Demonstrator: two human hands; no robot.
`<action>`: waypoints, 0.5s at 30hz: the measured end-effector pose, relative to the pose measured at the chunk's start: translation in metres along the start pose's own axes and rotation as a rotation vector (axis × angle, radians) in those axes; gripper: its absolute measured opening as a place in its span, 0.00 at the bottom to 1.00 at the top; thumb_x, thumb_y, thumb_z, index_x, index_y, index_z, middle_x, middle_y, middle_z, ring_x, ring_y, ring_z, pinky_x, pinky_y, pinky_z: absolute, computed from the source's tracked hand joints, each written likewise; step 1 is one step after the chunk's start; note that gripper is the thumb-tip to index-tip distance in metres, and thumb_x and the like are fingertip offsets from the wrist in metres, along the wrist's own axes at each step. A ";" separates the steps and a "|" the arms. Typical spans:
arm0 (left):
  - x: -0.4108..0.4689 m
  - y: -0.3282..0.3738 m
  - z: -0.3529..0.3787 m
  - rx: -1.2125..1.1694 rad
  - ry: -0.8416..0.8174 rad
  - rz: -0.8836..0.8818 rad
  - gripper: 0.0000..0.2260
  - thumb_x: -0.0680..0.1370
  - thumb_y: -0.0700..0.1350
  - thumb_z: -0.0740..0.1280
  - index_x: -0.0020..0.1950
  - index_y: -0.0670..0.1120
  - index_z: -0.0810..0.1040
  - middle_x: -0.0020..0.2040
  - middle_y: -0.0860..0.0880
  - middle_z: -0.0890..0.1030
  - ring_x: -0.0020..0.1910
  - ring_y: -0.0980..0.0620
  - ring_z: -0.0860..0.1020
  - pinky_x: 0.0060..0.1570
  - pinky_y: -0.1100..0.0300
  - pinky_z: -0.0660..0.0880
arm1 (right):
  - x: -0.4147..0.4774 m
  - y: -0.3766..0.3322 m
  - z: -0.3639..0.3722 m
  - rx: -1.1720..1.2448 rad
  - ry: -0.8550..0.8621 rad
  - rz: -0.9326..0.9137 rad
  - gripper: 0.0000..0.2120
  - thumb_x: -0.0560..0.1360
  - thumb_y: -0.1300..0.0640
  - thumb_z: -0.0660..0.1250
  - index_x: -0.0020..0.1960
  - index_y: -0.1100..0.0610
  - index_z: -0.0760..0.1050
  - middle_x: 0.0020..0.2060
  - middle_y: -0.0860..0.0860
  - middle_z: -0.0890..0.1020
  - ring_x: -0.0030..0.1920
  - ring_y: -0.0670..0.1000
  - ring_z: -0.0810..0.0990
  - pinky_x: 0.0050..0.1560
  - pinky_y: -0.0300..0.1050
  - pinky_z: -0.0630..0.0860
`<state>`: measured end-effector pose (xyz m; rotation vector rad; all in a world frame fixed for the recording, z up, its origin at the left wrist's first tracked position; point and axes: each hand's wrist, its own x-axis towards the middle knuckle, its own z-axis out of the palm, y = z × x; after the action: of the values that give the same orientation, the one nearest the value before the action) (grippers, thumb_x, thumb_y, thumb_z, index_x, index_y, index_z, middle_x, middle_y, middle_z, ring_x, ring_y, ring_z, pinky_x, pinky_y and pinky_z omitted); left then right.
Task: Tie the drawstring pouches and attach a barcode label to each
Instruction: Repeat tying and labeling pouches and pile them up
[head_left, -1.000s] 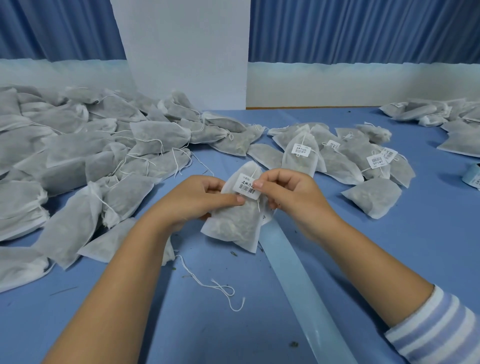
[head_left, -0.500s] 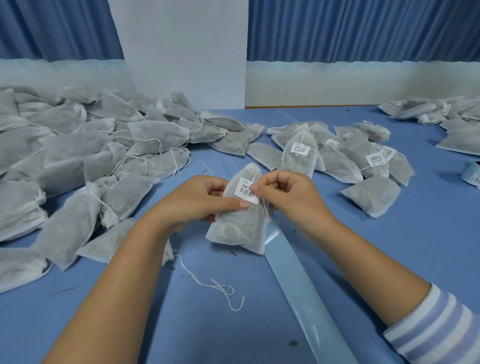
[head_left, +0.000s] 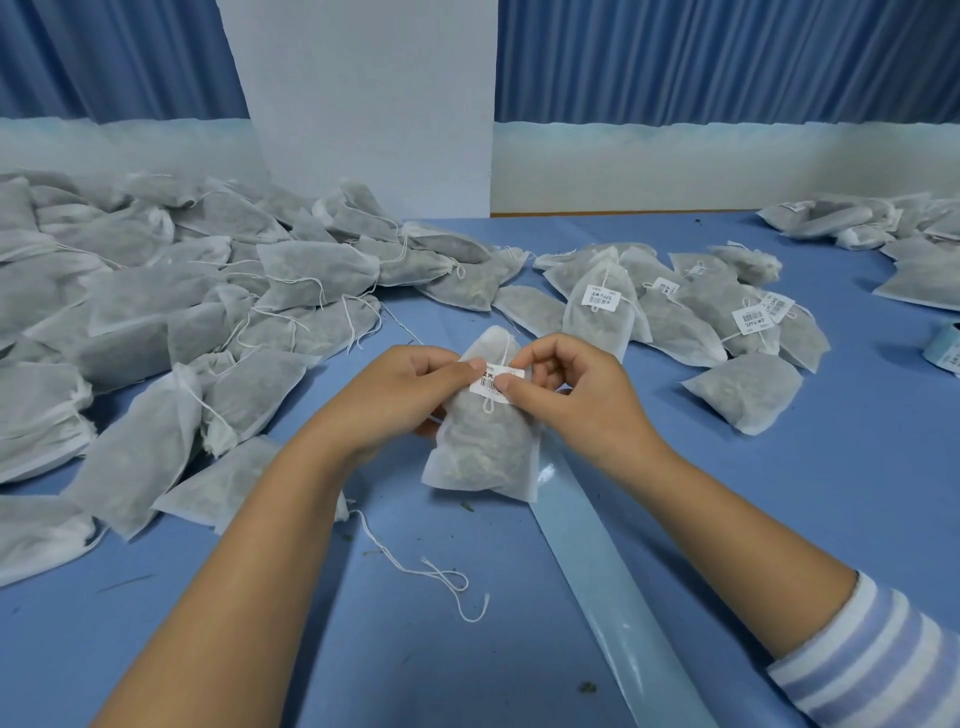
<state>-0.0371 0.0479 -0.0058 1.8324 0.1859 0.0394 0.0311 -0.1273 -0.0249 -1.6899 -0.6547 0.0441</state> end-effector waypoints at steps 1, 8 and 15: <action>0.000 0.000 0.000 -0.007 0.002 0.010 0.14 0.81 0.49 0.66 0.47 0.39 0.83 0.36 0.48 0.81 0.33 0.54 0.78 0.32 0.64 0.77 | 0.000 0.000 0.000 -0.002 0.019 0.005 0.11 0.69 0.58 0.78 0.48 0.51 0.78 0.34 0.45 0.74 0.33 0.45 0.69 0.37 0.33 0.70; 0.000 0.002 0.010 -0.148 0.042 0.116 0.12 0.82 0.48 0.64 0.42 0.48 0.84 0.37 0.51 0.84 0.34 0.56 0.81 0.33 0.65 0.77 | 0.005 -0.003 -0.006 0.315 -0.114 0.359 0.29 0.67 0.45 0.75 0.56 0.66 0.77 0.49 0.61 0.82 0.47 0.56 0.80 0.50 0.52 0.74; 0.003 -0.002 0.016 -0.155 0.046 0.196 0.12 0.82 0.50 0.64 0.43 0.52 0.85 0.40 0.52 0.84 0.38 0.56 0.81 0.38 0.64 0.79 | 0.004 -0.010 -0.010 0.502 -0.162 0.377 0.27 0.68 0.52 0.72 0.56 0.72 0.74 0.54 0.67 0.80 0.53 0.62 0.77 0.62 0.61 0.72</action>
<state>-0.0322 0.0338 -0.0122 1.6901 0.0334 0.2275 0.0345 -0.1330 -0.0118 -1.3050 -0.3902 0.5729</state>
